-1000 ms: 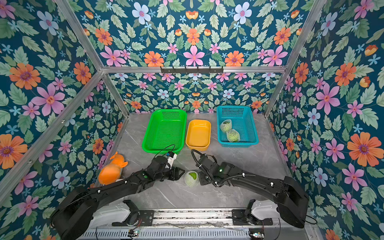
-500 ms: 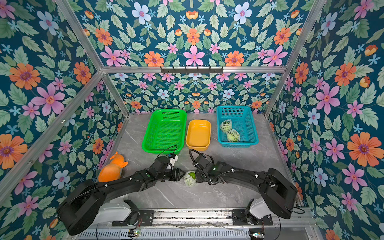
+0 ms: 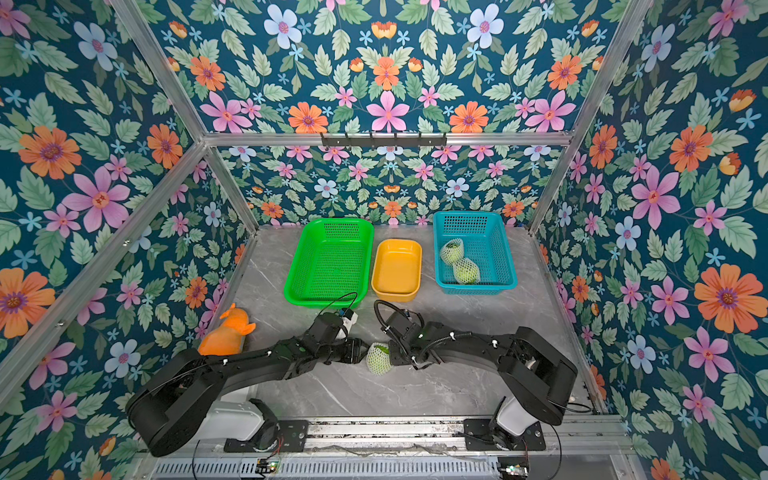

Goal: Sleeve custard apples in foam nets
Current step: Put on the foam net on the custard apple.

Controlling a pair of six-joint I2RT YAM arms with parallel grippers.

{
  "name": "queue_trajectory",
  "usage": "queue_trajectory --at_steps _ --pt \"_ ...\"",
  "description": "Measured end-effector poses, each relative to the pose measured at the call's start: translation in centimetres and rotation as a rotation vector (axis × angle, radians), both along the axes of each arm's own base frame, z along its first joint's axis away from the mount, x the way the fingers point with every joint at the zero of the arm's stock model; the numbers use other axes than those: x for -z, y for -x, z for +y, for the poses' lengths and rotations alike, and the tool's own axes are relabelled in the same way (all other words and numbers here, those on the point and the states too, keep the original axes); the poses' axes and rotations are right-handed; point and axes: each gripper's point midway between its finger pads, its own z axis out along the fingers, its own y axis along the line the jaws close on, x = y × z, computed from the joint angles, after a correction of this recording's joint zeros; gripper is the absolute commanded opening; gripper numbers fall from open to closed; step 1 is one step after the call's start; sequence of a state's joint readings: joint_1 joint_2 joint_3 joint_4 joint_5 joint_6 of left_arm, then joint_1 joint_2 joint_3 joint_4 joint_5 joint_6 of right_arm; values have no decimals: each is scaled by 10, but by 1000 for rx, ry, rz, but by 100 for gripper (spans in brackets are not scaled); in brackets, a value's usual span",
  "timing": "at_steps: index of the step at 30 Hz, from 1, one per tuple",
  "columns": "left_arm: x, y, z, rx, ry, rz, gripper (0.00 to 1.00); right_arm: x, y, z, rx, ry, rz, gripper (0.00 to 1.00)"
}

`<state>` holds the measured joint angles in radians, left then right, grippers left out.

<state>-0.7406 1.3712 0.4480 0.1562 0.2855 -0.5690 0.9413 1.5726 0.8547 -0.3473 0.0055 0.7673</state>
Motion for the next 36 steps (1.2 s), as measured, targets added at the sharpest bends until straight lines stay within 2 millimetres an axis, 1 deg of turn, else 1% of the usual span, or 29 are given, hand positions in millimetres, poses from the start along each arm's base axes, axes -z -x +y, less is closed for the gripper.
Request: queue_trajectory --at_steps 5,7,11,13,16,19,21,23,28,32,36 --pt "1 -2 -1 -1 -4 -2 56 6 -1 1 0 15 13 25" --pt "0 -2 1 -3 -9 -5 56 6 -1 1 0 14 13 27" --pt "1 0 5 -11 -23 -5 56 5 0 2 -4 8 16 37" --pt "0 0 8 -18 -34 -7 59 1 1 2 -6 0 15 42" --pt "-2 1 14 -32 -52 -10 63 -10 2 3 -13 -22 5 45" --pt "-11 -2 18 -52 -64 -32 67 -19 1 5 -21 -39 -8 47" --pt "-16 -5 20 -61 -76 -53 71 -22 2 4 -28 -36 -9 47" --pt "-20 -7 24 -71 -93 -67 72 -24 3 3 -39 -32 -13 48" --pt "-16 -7 36 -98 -150 -62 72 -23 1 -2 -44 -2 -25 49" --pt "-12 -6 40 -107 -178 -50 73 -22 -1 -7 -53 29 -28 49" --pt "-17 -10 40 -118 -198 -52 72 -31 -11 -13 -49 65 -62 49"
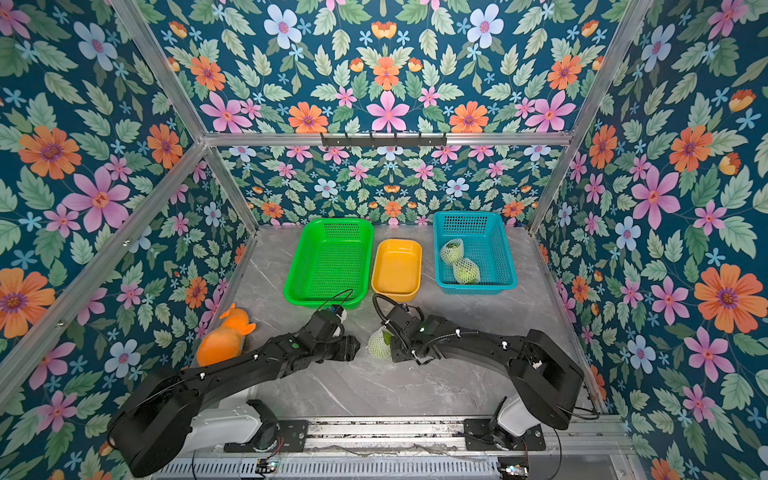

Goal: Sleeve custard apples in foam nets
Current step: Put on the foam net on the custard apple.

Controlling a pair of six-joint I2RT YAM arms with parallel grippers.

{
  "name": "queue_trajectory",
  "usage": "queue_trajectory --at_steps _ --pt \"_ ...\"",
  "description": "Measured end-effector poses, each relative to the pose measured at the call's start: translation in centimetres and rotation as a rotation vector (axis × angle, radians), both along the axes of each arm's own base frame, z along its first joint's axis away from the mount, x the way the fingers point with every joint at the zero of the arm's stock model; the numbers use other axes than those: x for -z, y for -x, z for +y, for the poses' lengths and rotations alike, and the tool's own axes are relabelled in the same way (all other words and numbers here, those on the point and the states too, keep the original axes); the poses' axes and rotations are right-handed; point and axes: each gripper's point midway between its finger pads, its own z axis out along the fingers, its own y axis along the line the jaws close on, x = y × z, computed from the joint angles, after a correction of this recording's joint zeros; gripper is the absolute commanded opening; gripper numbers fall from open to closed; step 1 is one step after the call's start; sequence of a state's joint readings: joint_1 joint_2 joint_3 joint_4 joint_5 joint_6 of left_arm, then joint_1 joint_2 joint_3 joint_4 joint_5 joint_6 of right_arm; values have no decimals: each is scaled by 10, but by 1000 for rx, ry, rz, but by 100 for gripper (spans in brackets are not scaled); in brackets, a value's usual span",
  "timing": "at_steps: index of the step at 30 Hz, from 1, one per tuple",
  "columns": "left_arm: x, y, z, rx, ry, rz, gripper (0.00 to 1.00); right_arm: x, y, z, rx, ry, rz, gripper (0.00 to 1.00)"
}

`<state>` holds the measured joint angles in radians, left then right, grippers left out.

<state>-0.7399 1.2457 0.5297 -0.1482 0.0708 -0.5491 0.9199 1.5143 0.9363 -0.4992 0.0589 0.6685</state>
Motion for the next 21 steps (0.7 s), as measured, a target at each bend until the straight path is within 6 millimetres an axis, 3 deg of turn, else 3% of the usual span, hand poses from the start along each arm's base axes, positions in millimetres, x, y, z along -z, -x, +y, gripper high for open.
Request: queue_trajectory --at_steps 5,9,15,21 --pt "-16 -1 -5 14 35 -18 70 -15 -13 -19 23 4 -47 47" --pt "-27 3 -13 43 86 -20 71 -14 -23 -34 71 -4 -48 46" --pt "-25 0 -20 55 98 -8 71 -10 -25 -14 43 -73 -19 46" --pt "-11 -4 -28 63 91 20 70 0 -25 -5 44 -106 10 46"
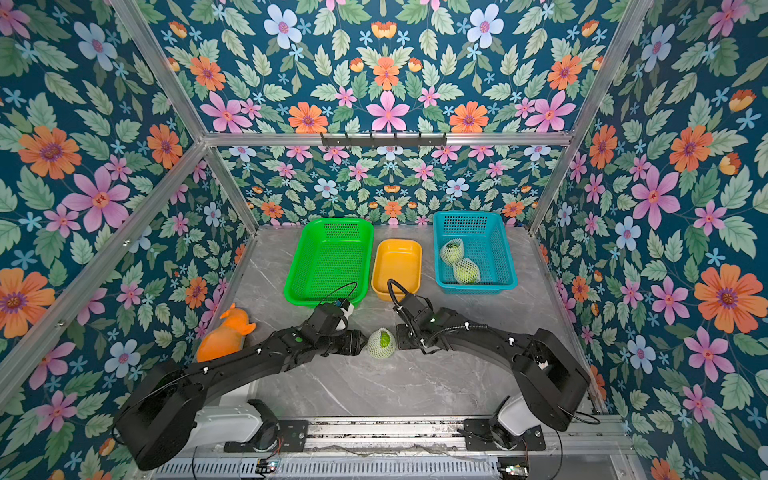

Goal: Sleeve custard apples in foam nets
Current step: Put on the foam net on the custard apple.

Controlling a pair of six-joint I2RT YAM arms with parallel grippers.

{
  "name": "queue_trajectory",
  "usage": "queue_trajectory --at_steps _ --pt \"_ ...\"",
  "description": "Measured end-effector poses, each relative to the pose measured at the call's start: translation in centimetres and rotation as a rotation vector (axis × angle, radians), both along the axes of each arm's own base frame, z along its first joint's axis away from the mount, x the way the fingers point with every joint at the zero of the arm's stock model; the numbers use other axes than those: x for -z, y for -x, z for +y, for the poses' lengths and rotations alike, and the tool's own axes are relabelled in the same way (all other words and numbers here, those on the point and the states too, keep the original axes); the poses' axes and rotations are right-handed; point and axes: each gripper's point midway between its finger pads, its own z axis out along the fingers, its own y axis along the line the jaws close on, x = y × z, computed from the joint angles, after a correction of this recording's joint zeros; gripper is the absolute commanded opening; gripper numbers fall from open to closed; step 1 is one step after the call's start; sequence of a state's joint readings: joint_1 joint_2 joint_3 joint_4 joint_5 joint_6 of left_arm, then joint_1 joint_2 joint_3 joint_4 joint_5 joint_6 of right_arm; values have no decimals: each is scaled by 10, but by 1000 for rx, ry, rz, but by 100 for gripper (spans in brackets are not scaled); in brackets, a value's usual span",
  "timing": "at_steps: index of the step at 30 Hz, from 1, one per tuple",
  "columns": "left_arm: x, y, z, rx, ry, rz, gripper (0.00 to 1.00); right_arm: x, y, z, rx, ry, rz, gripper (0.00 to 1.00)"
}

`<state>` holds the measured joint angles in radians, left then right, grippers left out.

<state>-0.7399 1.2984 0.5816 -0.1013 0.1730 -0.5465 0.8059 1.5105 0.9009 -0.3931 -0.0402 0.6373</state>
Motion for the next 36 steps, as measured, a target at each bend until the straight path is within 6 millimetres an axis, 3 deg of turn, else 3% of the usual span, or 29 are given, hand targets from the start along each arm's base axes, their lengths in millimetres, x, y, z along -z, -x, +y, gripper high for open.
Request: queue_trajectory --at_steps 7,22,32,36 --pt "9 -2 -2 1 -6 8 70 14 0 10 -2 -21 34 45" --pt "31 -5 9 -28 -71 31 68 44 0 11 23 31 100 45" --pt "32 -21 2 -37 -60 -29 68 43 -3 11 29 33 94 45" --pt "31 -21 5 -38 -72 -21 71 29 2 7 27 25 87 46"
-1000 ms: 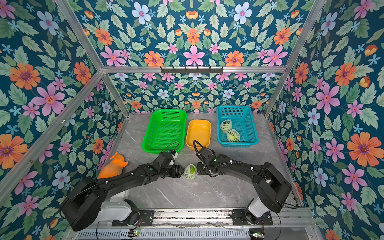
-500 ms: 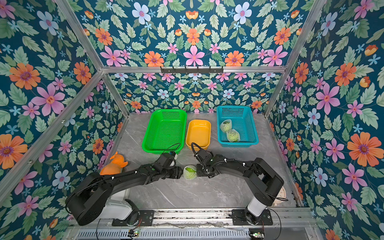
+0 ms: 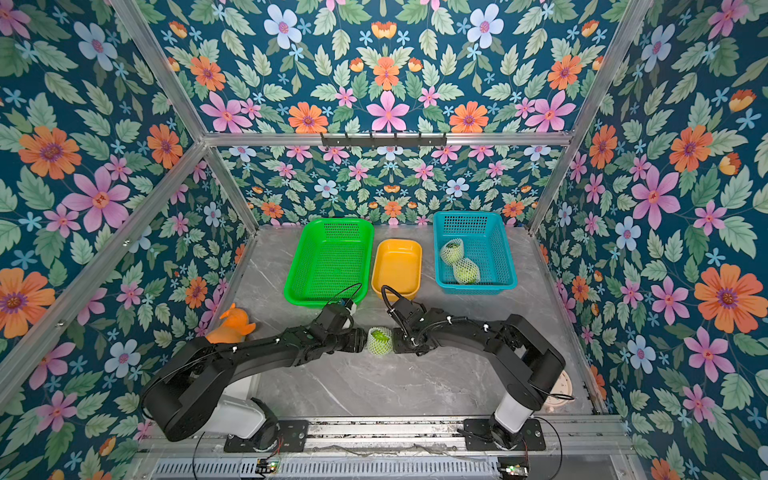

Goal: Sleeve custard apples in foam nets
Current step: Put on the foam net on the custard apple.

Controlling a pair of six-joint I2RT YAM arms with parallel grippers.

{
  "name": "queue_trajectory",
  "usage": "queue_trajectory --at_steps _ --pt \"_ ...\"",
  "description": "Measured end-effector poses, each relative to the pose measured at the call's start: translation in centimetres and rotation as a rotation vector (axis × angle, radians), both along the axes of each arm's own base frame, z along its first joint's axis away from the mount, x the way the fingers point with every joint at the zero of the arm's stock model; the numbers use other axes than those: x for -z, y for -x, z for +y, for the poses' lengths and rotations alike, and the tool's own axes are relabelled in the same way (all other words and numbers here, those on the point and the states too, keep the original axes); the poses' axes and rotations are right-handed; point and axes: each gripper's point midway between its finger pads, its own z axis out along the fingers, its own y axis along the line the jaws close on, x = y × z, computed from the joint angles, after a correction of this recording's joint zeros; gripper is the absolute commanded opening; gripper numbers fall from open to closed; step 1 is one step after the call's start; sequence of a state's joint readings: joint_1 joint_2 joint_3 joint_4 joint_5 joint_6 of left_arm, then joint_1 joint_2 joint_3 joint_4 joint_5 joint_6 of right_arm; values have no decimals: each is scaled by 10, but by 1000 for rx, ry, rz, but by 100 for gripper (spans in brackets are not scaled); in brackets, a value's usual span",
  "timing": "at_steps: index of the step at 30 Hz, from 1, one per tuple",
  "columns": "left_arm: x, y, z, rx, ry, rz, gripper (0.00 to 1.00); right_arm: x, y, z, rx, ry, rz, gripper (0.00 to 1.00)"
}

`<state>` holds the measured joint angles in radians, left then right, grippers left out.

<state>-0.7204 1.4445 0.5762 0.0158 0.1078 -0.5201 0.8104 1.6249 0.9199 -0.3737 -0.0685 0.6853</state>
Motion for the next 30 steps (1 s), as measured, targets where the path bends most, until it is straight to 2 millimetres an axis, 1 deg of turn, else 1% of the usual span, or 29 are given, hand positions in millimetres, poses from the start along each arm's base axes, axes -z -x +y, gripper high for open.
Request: queue_trajectory --at_steps 1,3,9,13,16,18,22,25,30 --pt "0 0 1 -1 -5 4 72 -5 -1 -1 2 -4 -14 46" --pt "-1 -1 4 -5 -14 11 74 -9 -1 -6 4 13 -28 47" --pt "0 -3 7 3 -41 20 74 -12 0 -25 5 92 -46 48" --pt "-1 -2 9 2 -56 28 74 -16 -5 -32 -1 138 -69 49" --pt "-3 3 15 -3 -72 37 73 -24 -12 -35 -6 150 -96 49" --pt "-10 6 16 1 -61 29 73 -32 -20 -33 -1 138 -116 49" --pt "-25 18 13 49 2 18 72 -44 -33 -19 -44 117 -159 49" --pt "-32 26 8 80 47 22 72 -45 -40 -9 -67 100 -168 49" --pt "-29 29 1 105 76 43 72 -39 -41 -1 -86 78 -153 49"
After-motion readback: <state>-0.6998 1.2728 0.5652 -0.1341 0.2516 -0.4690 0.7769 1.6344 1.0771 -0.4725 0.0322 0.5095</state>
